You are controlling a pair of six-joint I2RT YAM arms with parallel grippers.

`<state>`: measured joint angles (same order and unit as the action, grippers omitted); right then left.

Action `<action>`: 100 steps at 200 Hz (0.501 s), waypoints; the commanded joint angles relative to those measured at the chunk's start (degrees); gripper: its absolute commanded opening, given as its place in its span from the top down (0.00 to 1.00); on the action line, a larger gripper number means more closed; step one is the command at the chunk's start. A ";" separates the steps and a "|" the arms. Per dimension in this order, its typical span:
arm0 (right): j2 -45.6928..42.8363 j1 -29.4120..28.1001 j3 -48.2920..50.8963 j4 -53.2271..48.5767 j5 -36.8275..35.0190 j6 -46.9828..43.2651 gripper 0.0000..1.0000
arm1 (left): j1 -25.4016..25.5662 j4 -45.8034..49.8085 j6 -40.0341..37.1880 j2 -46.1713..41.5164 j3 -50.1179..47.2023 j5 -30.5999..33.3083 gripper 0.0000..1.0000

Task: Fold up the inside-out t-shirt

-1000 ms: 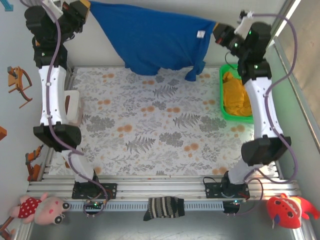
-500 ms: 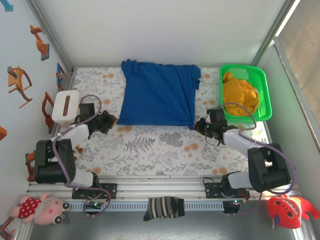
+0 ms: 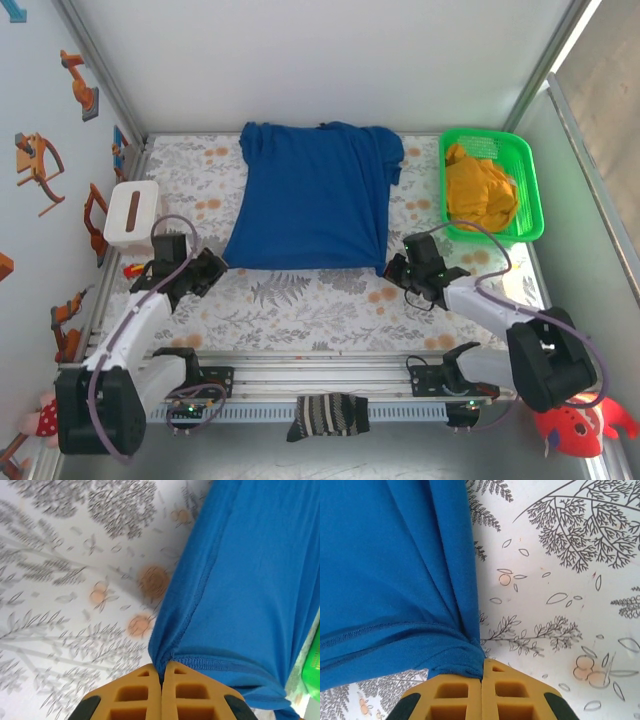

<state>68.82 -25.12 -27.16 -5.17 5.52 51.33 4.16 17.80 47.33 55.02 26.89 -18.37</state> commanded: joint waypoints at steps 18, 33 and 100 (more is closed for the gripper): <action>-7.88 -2.57 1.83 -12.29 -6.71 4.00 1.00 | -0.15 9.73 0.08 -8.12 -3.51 4.30 1.00; -10.70 -3.39 2.86 -15.20 -7.49 5.18 1.00 | -0.12 10.94 0.54 -9.70 -4.54 4.21 1.00; -16.10 -5.51 6.43 -20.01 -8.33 8.65 1.00 | 0.03 15.59 0.65 -14.20 -6.32 3.33 1.00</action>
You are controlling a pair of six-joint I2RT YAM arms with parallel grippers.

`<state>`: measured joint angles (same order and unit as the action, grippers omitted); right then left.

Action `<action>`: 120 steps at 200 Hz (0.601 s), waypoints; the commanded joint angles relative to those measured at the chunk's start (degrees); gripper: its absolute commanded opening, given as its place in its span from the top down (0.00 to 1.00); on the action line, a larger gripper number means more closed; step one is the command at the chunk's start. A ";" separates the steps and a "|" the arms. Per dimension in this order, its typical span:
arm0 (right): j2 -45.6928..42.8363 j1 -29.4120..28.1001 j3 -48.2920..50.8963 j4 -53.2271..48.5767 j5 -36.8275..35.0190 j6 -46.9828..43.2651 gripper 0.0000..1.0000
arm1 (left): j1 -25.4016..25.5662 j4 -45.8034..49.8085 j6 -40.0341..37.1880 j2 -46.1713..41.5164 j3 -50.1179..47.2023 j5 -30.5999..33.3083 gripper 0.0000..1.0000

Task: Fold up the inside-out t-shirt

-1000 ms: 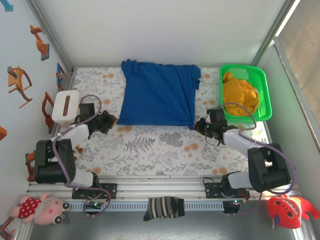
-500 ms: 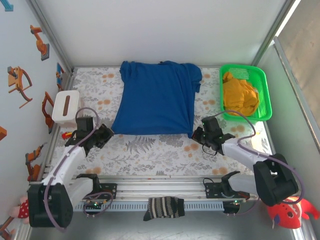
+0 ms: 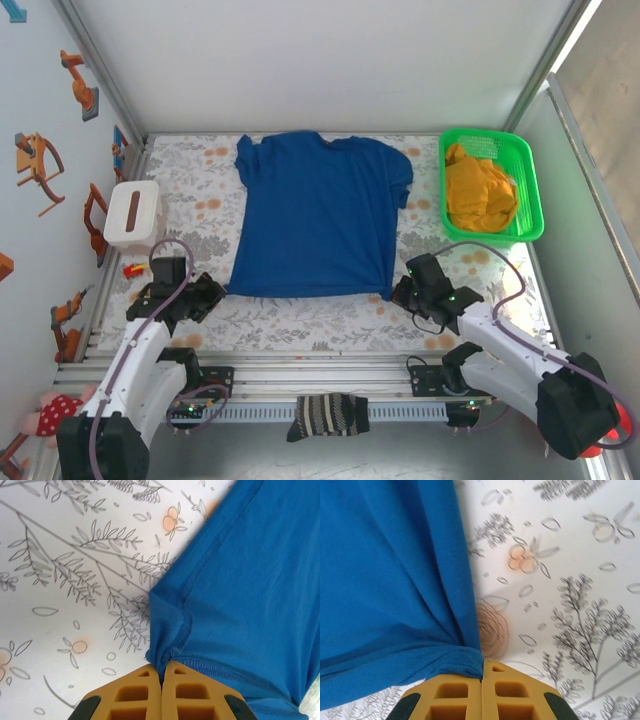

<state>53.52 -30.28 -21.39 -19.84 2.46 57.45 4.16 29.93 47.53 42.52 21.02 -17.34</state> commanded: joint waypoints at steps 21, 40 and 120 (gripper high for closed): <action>-0.95 -1.39 0.10 -6.53 -5.62 2.72 1.00 | 0.05 3.97 1.42 -2.41 -0.39 1.66 1.00; -0.83 -2.02 -1.82 -9.21 -6.87 2.05 0.85 | 0.06 4.48 1.52 -2.47 0.54 1.84 0.55; 3.74 -5.40 -15.88 -14.79 -12.14 -13.69 0.58 | 0.72 3.48 -10.21 4.59 17.17 0.46 0.03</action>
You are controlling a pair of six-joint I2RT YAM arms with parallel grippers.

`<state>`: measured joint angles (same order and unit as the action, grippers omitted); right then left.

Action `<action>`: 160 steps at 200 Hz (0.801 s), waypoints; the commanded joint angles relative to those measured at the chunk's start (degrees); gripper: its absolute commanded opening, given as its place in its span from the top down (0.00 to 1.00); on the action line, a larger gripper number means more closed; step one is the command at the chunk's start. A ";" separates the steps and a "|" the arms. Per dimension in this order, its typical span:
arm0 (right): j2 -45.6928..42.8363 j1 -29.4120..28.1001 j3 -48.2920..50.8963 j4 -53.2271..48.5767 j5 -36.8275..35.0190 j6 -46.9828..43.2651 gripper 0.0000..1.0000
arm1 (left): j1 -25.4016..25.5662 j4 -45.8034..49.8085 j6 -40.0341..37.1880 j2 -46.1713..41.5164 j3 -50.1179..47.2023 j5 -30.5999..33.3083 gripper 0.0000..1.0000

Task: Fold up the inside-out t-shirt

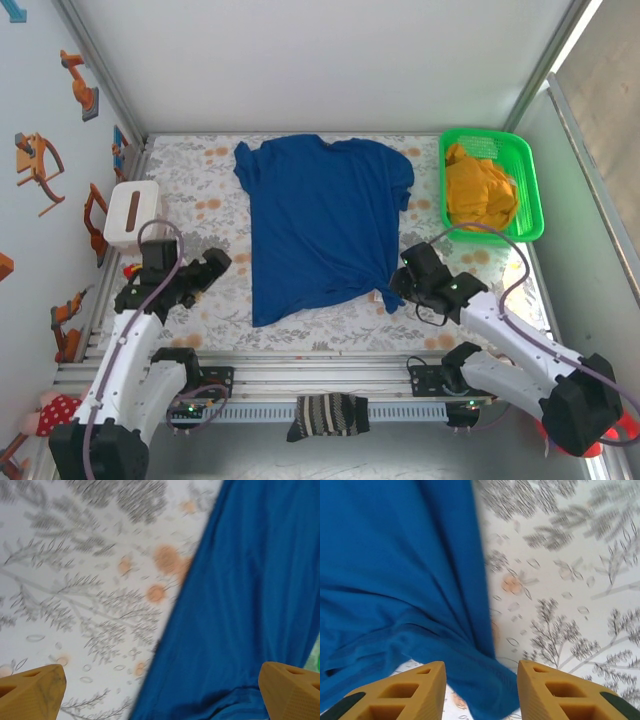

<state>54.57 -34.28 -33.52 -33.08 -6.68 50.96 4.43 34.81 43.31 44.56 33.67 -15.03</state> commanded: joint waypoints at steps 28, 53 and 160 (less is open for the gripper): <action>7.16 -3.13 -7.64 1.19 -1.44 -10.96 0.58 | 5.47 -3.83 -10.75 8.54 10.08 -2.90 0.03; 12.75 -3.33 -10.24 2.36 -2.16 -12.73 0.58 | 14.29 -5.53 -14.29 15.34 14.06 0.84 0.03; 13.29 -3.82 6.30 10.89 -1.23 -2.92 0.95 | 45.85 -8.68 -32.07 47.16 27.95 12.60 0.02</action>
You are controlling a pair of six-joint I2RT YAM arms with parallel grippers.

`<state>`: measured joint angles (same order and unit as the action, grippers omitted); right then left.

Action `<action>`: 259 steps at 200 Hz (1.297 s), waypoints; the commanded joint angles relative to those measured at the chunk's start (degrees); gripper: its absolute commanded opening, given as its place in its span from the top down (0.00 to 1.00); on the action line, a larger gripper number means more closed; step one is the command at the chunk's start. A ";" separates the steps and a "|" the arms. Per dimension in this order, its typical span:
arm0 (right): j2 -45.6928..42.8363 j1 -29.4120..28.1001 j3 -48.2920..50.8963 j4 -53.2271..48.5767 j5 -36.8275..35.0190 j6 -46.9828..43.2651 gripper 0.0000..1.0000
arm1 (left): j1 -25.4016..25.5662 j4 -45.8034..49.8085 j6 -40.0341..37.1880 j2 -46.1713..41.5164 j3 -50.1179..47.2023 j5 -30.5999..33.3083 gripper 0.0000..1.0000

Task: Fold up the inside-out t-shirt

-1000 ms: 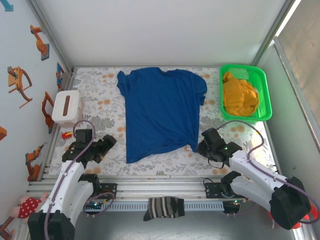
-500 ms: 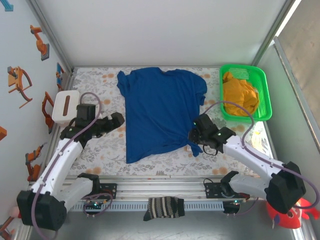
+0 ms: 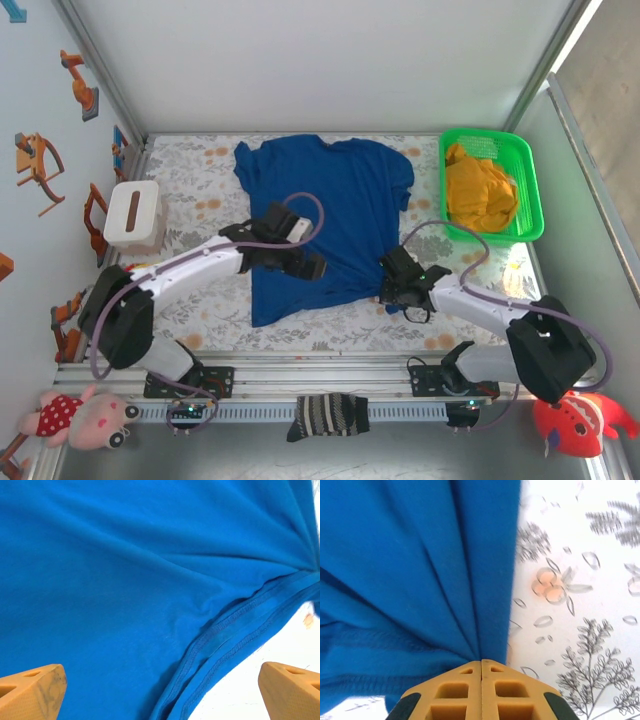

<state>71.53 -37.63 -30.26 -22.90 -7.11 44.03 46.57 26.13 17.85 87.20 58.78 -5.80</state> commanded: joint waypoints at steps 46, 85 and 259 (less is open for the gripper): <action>-7.02 -0.48 3.69 -1.40 -2.02 4.27 0.93 | 9.16 -0.42 -10.02 13.40 6.52 6.93 0.25; -6.33 -0.43 3.97 -0.98 -2.03 4.18 0.92 | 11.19 -2.74 -10.09 14.75 5.52 8.19 0.27; -5.14 -0.42 3.62 -0.76 -2.38 4.22 0.90 | 12.80 -8.02 -6.86 15.92 1.41 7.58 0.59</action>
<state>65.84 -37.65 -27.05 -22.61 -7.60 47.16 58.96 19.20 10.37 102.74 59.99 1.74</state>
